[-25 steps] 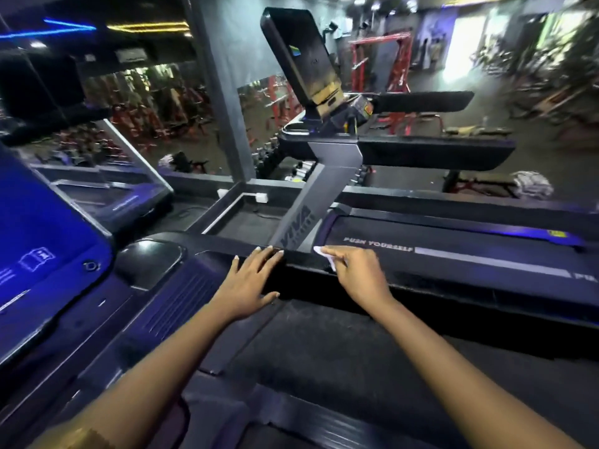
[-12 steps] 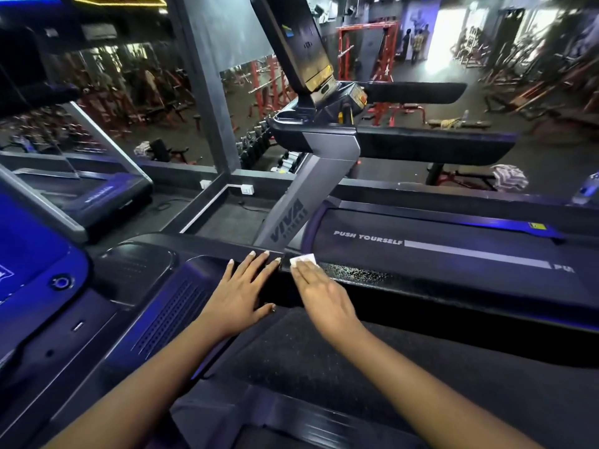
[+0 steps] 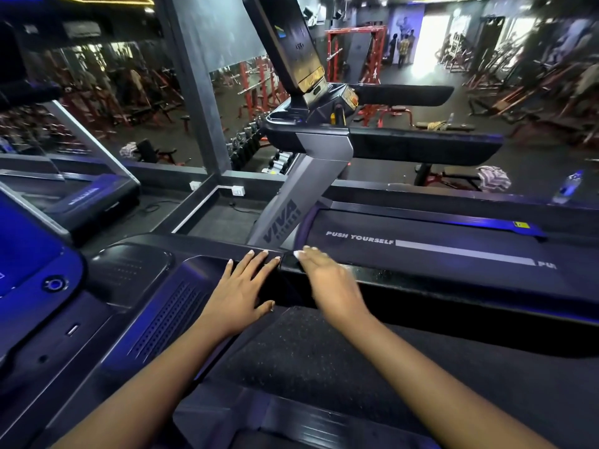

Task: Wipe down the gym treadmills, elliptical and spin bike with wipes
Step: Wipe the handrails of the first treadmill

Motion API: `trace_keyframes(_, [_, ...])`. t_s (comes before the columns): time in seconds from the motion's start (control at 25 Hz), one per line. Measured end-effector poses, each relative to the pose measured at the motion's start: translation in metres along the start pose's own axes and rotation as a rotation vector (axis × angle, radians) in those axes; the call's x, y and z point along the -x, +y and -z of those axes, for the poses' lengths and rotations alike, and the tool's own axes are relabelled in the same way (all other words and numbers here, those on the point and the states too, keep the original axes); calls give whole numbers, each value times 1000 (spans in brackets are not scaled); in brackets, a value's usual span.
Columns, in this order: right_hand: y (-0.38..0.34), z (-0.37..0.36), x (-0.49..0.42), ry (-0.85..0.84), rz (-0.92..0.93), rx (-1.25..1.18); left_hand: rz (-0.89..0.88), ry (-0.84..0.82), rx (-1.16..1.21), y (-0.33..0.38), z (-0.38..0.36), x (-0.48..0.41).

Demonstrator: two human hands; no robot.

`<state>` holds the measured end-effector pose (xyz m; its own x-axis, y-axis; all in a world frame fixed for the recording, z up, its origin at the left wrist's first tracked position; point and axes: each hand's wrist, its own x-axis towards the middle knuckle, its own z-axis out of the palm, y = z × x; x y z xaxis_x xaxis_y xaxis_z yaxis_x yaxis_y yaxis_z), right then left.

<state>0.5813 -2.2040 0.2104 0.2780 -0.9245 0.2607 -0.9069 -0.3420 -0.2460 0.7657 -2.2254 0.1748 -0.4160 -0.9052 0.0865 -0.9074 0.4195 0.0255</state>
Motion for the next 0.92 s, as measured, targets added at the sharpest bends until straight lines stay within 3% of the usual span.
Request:
trace_keyframes(0.16, [-6,-25,-9,-52,-18,92,-5,36,-13,-1,-2,-1])
trace_keyframes(0.36, [47,-4,41,40,-155,93,-90,81,-187,-5,-7,1])
trace_keyframes(0.52, [68,14,61,126,-325,65,-173,162,-138,10,-1,-9])
trace_keyframes(0.76, [33,-24,52,217,-151,69,-313,63,45,51,1,-48])
trace_keyframes(0.92, [76,-4,86,192,-252,153,-415,72,-17,61,-20,-59])
